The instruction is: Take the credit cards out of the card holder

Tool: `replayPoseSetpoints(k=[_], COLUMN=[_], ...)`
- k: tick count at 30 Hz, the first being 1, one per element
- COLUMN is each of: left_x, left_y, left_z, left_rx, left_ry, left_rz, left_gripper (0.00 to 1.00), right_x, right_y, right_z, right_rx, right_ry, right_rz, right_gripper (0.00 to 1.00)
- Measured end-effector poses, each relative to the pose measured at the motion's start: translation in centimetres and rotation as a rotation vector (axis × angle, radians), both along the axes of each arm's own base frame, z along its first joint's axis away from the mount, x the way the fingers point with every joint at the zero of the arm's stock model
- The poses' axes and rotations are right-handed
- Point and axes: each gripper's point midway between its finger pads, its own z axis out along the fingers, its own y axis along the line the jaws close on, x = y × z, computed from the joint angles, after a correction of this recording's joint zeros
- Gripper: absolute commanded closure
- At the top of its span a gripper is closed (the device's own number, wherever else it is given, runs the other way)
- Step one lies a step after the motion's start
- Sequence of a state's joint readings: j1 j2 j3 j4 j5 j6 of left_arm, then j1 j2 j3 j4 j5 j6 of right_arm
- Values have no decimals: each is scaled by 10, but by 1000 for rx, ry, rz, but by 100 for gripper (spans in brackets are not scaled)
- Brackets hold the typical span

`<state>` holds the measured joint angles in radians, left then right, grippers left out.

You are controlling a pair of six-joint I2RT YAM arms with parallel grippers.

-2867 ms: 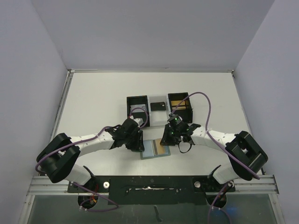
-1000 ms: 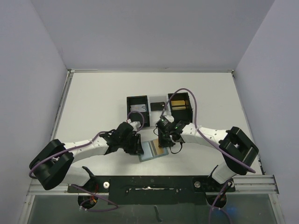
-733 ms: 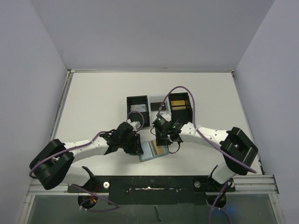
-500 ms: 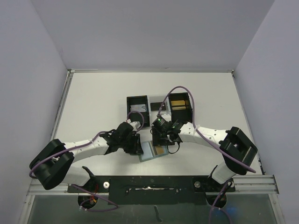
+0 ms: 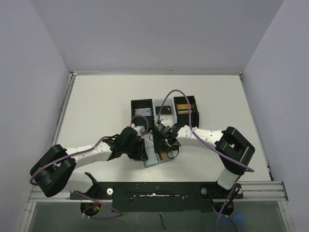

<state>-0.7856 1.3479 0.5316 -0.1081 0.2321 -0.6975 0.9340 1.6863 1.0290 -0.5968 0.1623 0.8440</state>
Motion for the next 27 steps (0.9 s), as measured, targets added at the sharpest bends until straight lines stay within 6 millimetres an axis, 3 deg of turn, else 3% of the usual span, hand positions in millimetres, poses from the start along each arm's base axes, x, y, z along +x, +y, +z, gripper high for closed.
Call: replayPoseSetpoints(k=[12, 21, 27], left_x=[1, 1, 2], left_y=[0, -1, -2], left_z=[0, -1, -1], left_rx=[-2, -3, -9], left_ry=[-2, -1, -1], left_rz=[7, 7, 5], left_gripper=[73, 73, 73], right_x=[4, 4, 2], right_y=[-9, -7, 0], right_z=[4, 6, 18], right_rx=[-74, -65, 4], right_ry=[-51, -53, -62], right_rz=[-43, -33, -19], right_gripper=[67, 69, 68])
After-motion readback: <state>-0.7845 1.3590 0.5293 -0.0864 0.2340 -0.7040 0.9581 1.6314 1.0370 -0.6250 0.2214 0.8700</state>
